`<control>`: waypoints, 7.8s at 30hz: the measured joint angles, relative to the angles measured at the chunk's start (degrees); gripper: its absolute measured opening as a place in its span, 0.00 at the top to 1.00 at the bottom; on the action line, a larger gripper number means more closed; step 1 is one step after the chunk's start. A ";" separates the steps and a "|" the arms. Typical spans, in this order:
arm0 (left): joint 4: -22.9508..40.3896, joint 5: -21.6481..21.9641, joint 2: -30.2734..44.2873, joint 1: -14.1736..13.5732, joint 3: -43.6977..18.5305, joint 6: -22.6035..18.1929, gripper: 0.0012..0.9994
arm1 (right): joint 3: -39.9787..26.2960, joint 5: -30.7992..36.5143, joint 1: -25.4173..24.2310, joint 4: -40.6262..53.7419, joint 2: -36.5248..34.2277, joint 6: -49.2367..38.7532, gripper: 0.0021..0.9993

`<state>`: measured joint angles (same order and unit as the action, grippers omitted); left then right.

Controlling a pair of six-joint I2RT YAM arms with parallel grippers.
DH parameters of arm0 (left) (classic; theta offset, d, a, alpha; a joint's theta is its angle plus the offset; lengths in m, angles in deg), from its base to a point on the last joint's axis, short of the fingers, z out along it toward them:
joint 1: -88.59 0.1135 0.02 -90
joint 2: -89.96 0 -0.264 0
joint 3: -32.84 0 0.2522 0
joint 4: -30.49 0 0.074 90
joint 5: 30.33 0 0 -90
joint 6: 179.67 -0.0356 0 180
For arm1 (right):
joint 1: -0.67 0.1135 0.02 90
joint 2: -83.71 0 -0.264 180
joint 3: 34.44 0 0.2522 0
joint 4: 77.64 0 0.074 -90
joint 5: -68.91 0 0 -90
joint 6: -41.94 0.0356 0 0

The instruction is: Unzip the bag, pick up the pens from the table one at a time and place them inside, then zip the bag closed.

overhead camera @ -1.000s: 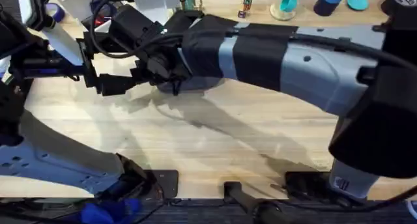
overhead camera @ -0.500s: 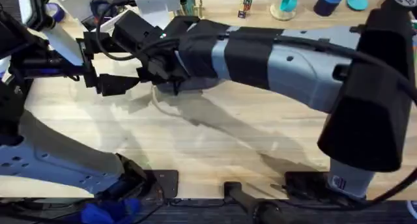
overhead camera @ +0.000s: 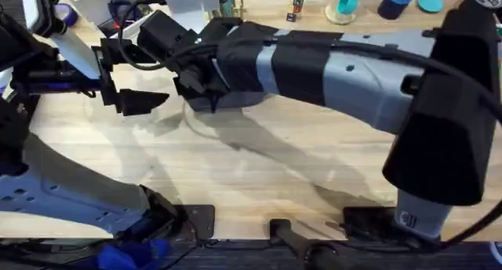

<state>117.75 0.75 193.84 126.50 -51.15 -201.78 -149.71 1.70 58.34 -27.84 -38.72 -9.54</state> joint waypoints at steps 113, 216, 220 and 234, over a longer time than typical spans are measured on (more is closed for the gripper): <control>-4.62 -7.38 9.49 -9.55 0.01 1.15 0.22 | -7.63 -0.33 0.01 10.38 -0.09 -1.29 0.97; -5.44 -6.84 9.49 -11.85 0.02 1.31 0.96 | -8.94 -9.10 -10.34 25.33 -0.09 -4.21 0.97; -5.44 -6.84 9.51 -11.85 0.02 1.31 0.96 | -8.94 -9.52 -10.75 25.36 -0.09 -4.22 0.97; -5.60 -6.86 9.49 -11.85 0.02 1.31 0.96 | -3.89 -11.31 -12.80 22.08 4.24 -3.78 0.97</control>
<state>112.15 -6.11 203.32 114.65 -51.13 -200.47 -153.60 -9.61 45.54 -5.75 -34.48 -13.32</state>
